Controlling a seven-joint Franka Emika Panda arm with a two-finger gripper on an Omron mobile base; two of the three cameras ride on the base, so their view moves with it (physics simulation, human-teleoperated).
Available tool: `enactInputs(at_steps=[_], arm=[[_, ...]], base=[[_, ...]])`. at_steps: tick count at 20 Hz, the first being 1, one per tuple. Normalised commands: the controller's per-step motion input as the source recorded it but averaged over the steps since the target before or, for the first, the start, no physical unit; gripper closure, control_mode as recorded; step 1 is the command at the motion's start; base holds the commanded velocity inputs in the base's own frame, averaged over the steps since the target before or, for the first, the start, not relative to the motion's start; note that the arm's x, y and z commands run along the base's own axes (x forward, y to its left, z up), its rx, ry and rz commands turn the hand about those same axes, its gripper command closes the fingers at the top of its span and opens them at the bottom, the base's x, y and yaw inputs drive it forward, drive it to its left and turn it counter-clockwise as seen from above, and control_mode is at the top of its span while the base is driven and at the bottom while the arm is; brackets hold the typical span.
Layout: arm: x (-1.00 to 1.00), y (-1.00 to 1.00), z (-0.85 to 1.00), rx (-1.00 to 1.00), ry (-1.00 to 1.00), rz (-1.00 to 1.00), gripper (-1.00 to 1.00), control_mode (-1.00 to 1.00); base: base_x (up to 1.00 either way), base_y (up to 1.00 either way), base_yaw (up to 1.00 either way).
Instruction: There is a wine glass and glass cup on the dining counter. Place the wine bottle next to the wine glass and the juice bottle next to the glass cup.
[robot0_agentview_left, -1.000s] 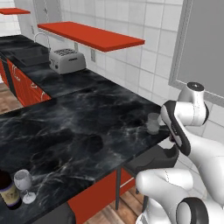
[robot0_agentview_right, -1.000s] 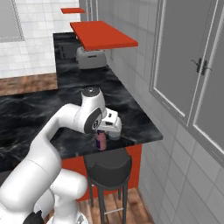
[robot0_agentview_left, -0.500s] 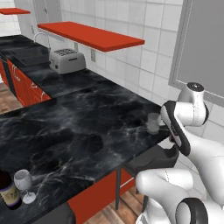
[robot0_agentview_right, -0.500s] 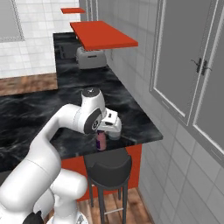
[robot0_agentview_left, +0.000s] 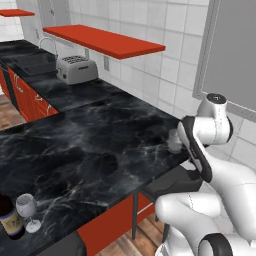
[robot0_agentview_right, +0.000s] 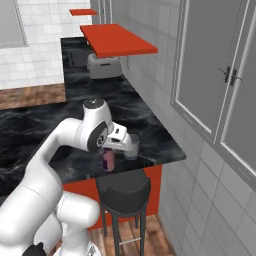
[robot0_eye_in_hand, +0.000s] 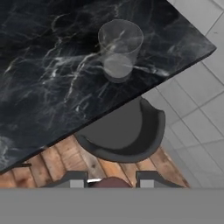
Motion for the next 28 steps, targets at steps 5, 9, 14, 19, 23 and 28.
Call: enactInputs(at_steps=[5, 9, 14, 19, 23, 28], arm=[[0.03, 0.46, 0.03, -0.01, 0.01, -0.08, 1.0, -1.0], [0.24, 0.42, 0.0, -0.05, 0.0, -0.09, 1.0, -1.0], [0.4, 0.3, -0.01, -0.01, 0.01, -0.13, 1.0, -1.0], [0.4, 0.14, 0.0, 0.0, 0.01, -0.11, 1.0, -1.0], [0.27, 0.0, -0.06, 0.0, 0.03, -0.05, 1.0, -1.0], [0.19, -0.04, -0.11, 0.0, 0.03, -0.01, 1.0, -1.0]], base=[[0.0, 0.0, 0.0], [0.0, 0.0, 0.0], [0.0, 0.0, 0.0], [0.0, 0.0, 0.0], [0.0, 0.0, 0.0], [0.0, 0.0, 0.0]])
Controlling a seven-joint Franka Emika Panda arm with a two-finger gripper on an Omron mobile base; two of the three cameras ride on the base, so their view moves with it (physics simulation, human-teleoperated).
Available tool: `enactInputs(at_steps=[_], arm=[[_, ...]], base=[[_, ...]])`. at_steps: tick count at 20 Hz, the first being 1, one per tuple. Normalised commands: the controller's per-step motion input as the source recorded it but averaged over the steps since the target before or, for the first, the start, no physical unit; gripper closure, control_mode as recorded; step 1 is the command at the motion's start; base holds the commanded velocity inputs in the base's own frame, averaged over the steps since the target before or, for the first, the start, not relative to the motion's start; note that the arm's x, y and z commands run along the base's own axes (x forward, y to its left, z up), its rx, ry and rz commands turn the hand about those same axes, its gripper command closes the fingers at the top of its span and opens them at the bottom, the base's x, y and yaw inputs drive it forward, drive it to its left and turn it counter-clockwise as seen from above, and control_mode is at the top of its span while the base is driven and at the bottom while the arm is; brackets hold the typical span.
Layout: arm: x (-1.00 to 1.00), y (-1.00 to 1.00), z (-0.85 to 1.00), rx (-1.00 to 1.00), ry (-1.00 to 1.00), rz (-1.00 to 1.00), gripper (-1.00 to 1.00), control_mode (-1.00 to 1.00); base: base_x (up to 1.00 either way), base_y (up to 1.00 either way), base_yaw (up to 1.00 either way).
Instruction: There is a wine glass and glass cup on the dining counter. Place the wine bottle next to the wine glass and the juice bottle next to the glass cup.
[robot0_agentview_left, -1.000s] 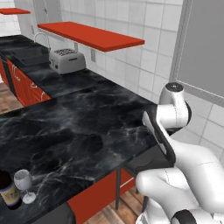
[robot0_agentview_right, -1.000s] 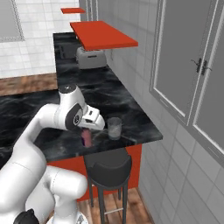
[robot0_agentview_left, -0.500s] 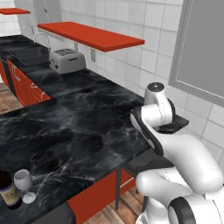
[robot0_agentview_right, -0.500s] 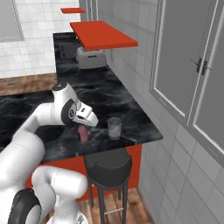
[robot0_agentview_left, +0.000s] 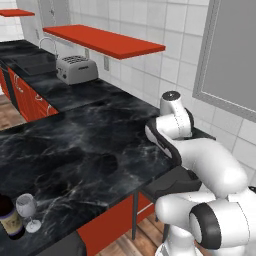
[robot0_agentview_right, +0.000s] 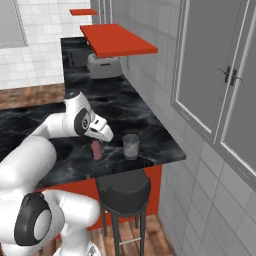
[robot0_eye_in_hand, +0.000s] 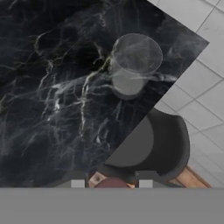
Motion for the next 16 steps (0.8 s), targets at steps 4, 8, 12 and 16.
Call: enactInputs(at_steps=[4, 8, 12, 16], arm=[[0.2, -0.11, -0.12, 0.0, 0.04, 0.0, 1.0, -1.0], [0.13, -0.11, -0.13, 0.0, 0.01, 0.0, 1.0, -1.0], [0.14, -0.1, -0.17, 0.0, 0.0, 0.0, 1.0, -1.0], [0.2, 0.0, -0.24, 0.0, 0.0, 0.0, 1.0, -1.0]], base=[[0.0, 0.0, 0.0], [0.0, 0.0, 0.0], [0.0, 0.0, 0.0], [0.0, 0.0, 0.0]])
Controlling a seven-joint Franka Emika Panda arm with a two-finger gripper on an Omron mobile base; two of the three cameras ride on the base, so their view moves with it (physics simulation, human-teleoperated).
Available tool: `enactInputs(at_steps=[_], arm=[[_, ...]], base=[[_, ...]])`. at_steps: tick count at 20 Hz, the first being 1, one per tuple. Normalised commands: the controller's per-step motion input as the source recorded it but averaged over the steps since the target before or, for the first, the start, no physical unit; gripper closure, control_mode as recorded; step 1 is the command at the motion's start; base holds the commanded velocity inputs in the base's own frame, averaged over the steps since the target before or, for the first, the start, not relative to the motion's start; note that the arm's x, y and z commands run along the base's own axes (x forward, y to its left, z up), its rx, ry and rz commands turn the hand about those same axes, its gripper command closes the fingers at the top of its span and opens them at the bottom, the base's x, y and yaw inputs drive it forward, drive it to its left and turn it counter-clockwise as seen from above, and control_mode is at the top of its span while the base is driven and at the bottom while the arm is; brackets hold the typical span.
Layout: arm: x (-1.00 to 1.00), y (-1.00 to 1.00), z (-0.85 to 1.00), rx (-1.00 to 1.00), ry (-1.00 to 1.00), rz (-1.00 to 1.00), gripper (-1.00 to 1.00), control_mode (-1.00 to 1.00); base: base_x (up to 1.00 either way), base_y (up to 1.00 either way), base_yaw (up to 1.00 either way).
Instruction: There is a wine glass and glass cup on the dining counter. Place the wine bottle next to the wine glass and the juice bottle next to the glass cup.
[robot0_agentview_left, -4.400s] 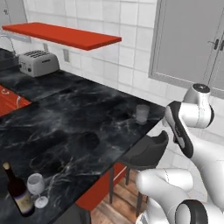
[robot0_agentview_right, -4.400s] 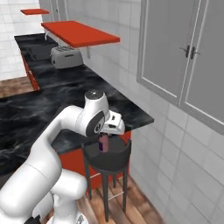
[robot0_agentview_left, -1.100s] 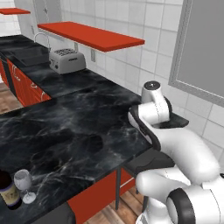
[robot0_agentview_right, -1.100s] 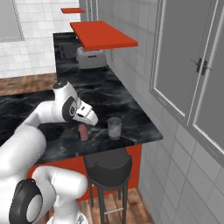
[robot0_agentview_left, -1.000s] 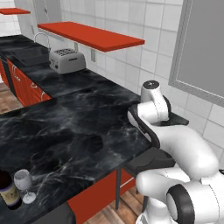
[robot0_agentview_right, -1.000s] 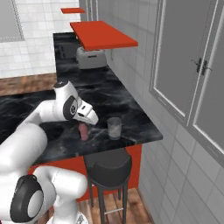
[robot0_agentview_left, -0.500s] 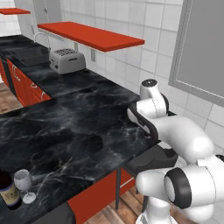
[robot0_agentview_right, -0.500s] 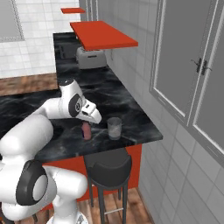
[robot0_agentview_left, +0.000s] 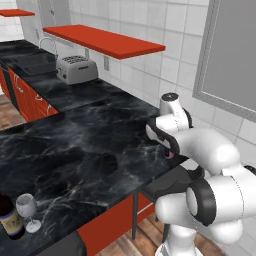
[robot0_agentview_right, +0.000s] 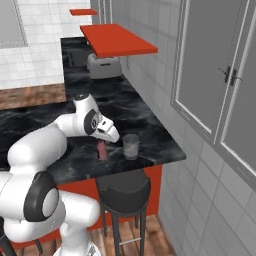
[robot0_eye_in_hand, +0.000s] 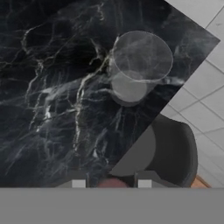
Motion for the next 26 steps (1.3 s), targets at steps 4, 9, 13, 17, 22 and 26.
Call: enactInputs(at_steps=[4, 9, 13, 17, 22, 26], arm=[[0.2, -0.02, -0.28, 0.0, 0.0, 0.0, 1.0, -1.0], [0.18, -0.07, -0.22, 0.0, 0.0, 0.0, 1.0, -1.0], [0.16, -0.17, -0.14, 0.0, 0.0, 0.0, 1.0, -1.0], [0.17, -0.16, -0.1, 0.0, 0.0, 0.0, 1.0, -1.0], [0.14, -0.1, -0.12, 0.0, 0.0, 0.0, 1.0, -1.0], [0.04, -0.01, -0.18, 0.0, 0.0, 0.0, 1.0, -1.0]], base=[[0.0, 0.0, 0.0], [0.0, 0.0, 0.0], [0.0, 0.0, 0.0], [0.0, 0.0, 0.0], [0.0, 0.0, 0.0], [0.0, 0.0, 0.0]])
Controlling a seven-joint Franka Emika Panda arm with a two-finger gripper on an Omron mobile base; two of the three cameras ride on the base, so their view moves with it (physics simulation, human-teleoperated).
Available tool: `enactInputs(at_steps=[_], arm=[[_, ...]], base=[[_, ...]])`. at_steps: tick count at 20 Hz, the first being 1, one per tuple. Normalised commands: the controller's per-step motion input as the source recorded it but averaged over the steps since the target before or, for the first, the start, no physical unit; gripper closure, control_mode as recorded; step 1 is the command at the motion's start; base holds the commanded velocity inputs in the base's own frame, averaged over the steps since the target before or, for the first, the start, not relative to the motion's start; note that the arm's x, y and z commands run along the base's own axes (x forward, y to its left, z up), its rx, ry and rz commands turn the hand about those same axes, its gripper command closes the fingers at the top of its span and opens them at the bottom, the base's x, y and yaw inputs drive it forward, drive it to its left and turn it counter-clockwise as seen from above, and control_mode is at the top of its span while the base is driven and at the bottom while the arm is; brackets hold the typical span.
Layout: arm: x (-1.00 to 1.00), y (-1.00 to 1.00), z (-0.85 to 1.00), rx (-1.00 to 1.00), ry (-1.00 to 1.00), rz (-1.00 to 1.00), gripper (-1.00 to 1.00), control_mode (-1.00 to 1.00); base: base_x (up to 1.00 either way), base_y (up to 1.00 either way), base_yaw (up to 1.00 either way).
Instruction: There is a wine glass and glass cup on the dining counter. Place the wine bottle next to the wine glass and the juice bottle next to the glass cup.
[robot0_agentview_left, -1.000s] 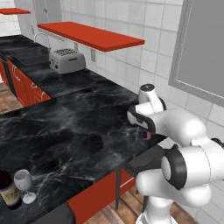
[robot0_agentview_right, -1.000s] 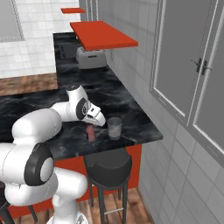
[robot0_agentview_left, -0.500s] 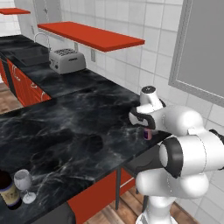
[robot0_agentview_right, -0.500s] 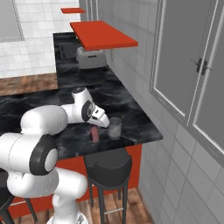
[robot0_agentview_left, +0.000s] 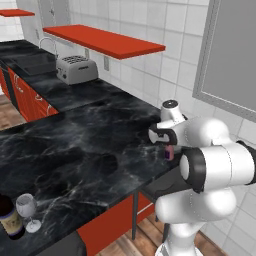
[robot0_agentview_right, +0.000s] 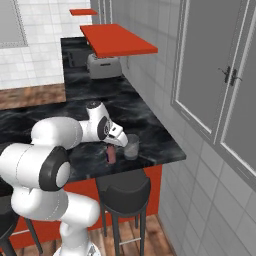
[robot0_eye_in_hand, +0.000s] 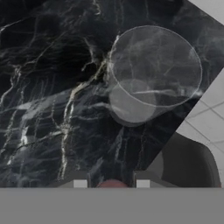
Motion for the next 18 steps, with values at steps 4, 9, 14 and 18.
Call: enactInputs(at_steps=[4, 9, 14, 18], arm=[[0.07, 0.0, -0.16, 0.0, 0.0, 0.0, 1.0, -1.0], [0.08, 0.0, -0.09, 0.0, -0.01, 0.0, 1.0, -1.0], [0.1, 0.02, -0.05, 0.0, -0.04, 0.0, 1.0, -1.0], [0.12, 0.06, -0.05, 0.0, -0.05, 0.0, 1.0, -1.0]], base=[[0.0, 0.0, 0.0], [0.0, 0.0, 0.0], [0.0, 0.0, 0.0], [0.0, 0.0, 0.0]])
